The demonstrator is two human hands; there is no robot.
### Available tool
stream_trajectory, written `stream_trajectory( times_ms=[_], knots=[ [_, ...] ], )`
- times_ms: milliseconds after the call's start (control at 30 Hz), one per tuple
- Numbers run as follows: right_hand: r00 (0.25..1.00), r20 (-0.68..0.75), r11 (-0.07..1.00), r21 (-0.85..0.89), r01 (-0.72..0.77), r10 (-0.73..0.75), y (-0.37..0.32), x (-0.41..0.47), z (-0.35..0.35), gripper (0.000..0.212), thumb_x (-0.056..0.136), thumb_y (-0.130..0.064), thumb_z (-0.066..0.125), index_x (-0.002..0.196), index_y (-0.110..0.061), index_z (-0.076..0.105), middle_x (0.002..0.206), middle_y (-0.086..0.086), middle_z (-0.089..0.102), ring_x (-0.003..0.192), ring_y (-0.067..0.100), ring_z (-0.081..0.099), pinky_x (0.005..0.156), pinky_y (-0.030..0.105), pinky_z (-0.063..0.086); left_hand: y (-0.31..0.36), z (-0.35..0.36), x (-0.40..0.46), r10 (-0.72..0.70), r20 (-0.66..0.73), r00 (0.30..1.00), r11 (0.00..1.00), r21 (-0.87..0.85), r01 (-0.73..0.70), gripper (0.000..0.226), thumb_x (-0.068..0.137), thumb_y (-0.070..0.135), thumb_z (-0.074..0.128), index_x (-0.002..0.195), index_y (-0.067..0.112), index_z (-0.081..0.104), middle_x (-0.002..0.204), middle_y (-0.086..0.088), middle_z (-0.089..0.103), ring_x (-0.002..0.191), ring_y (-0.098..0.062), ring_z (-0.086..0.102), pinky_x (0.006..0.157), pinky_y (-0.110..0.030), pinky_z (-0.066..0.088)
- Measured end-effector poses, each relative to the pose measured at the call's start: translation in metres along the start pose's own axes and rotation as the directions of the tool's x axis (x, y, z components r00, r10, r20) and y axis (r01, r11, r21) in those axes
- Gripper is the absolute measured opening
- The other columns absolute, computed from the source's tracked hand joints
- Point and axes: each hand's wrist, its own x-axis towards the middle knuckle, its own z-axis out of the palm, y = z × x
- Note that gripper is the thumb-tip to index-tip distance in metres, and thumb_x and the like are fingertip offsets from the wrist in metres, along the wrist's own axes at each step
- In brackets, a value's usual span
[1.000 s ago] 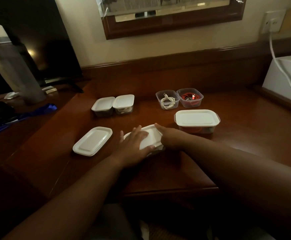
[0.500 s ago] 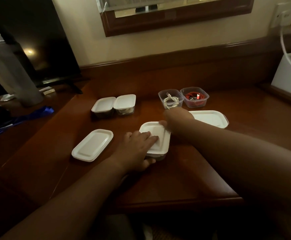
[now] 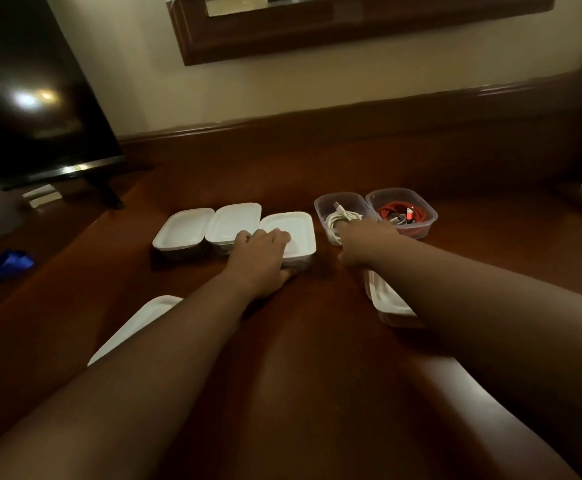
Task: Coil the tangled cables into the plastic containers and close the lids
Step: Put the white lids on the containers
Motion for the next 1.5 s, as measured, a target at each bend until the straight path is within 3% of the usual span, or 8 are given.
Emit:
stream_trajectory(
  times_ms=[167,467,567,733,967,1200,1367,1500],
  knots=[
    [0.999,-0.009,0.993,-0.109,0.034,-0.035,0.004,0.013,0.003,0.056,0.087,-0.016,0.064,0.140,-0.016,0.043,0.135,0.011,0.056,0.124,0.033,0.051,0.101,0.049,0.039,-0.013,0.013,0.040,-0.029,0.017,0.999,0.999,0.046,0.028,0.068,0.089,0.060,0.053,0.145,0.027,0.032,0.156,0.004,0.036,0.150,-0.021,0.019,0.118,-0.058,0.008],
    [0.986,-0.079,0.976,-0.174,0.130,-0.146,-0.004,0.009,0.002,0.045,0.090,-0.004,0.056,0.133,-0.015,0.052,0.132,0.011,0.059,0.123,0.033,0.053,0.103,0.052,0.037,-0.015,0.010,0.060,-0.100,0.113,0.988,0.994,-0.041,0.106,0.078,0.084,0.061,0.062,0.147,0.027,0.030,0.156,0.000,0.036,0.142,-0.021,0.035,0.115,-0.052,0.020],
    [0.981,-0.080,0.977,-0.132,0.168,-0.179,-0.015,-0.001,0.000,0.044,0.091,-0.005,0.055,0.133,-0.015,0.053,0.131,0.012,0.060,0.121,0.033,0.054,0.105,0.053,0.035,-0.015,-0.003,0.043,-0.110,0.075,0.991,0.987,-0.106,0.117,0.086,0.081,0.063,0.065,0.151,0.028,0.027,0.160,-0.001,0.029,0.145,-0.024,0.030,0.114,-0.050,0.025],
    [0.984,0.001,0.983,0.025,0.181,-0.181,-0.038,-0.020,0.002,0.032,0.095,-0.016,0.057,0.127,-0.020,0.058,0.129,0.011,0.060,0.120,0.036,0.055,0.104,0.053,0.039,-0.020,-0.033,-0.031,-0.172,-0.095,0.980,0.958,-0.247,0.144,0.060,0.085,0.053,0.066,0.135,0.026,0.048,0.136,0.000,0.055,0.122,-0.023,0.053,0.098,-0.042,0.046],
    [0.951,-0.038,0.947,0.093,0.309,-0.307,-0.072,-0.077,0.011,0.031,0.097,-0.018,0.056,0.128,-0.018,0.060,0.129,0.010,0.062,0.119,0.032,0.057,0.104,0.049,0.044,-0.057,-0.046,-0.146,-0.371,0.095,0.924,0.908,-0.173,0.382,0.024,0.088,0.043,0.062,0.105,0.027,0.065,0.113,0.001,0.068,0.099,-0.021,0.063,0.079,-0.032,0.050],
    [0.872,-0.188,0.871,0.121,0.476,-0.451,-0.068,-0.150,0.023,0.048,0.092,-0.014,0.062,0.136,-0.034,0.055,0.143,-0.002,0.053,0.128,0.023,0.048,0.103,0.040,0.041,-0.066,-0.045,-0.206,-0.407,0.236,0.882,0.901,-0.055,0.430,0.034,0.087,0.039,0.063,0.118,0.026,0.067,0.124,-0.001,0.065,0.112,-0.023,0.061,0.090,-0.032,0.051],
    [0.925,-0.209,0.885,0.285,0.368,-0.317,-0.050,-0.172,0.033,0.038,0.094,-0.033,0.061,0.131,-0.029,0.059,0.147,0.002,0.041,0.133,0.022,0.038,0.107,0.037,0.040,-0.059,-0.049,-0.213,-0.405,0.258,0.877,0.905,-0.022,0.424,0.032,0.088,0.029,0.059,0.117,0.023,0.071,0.120,-0.005,0.068,0.110,-0.025,0.062,0.088,-0.031,0.051],
    [0.956,-0.139,0.820,0.491,0.293,-0.258,-0.046,-0.179,0.041,0.062,0.079,-0.054,0.074,0.131,-0.026,0.054,0.141,-0.003,0.043,0.121,0.014,0.048,0.093,0.024,0.044,-0.053,-0.057,-0.208,-0.401,0.303,0.864,0.910,0.026,0.413,0.026,0.084,0.032,0.065,0.107,0.020,0.072,0.107,-0.002,0.069,0.094,-0.020,0.064,0.078,-0.029,0.054]
  ],
)
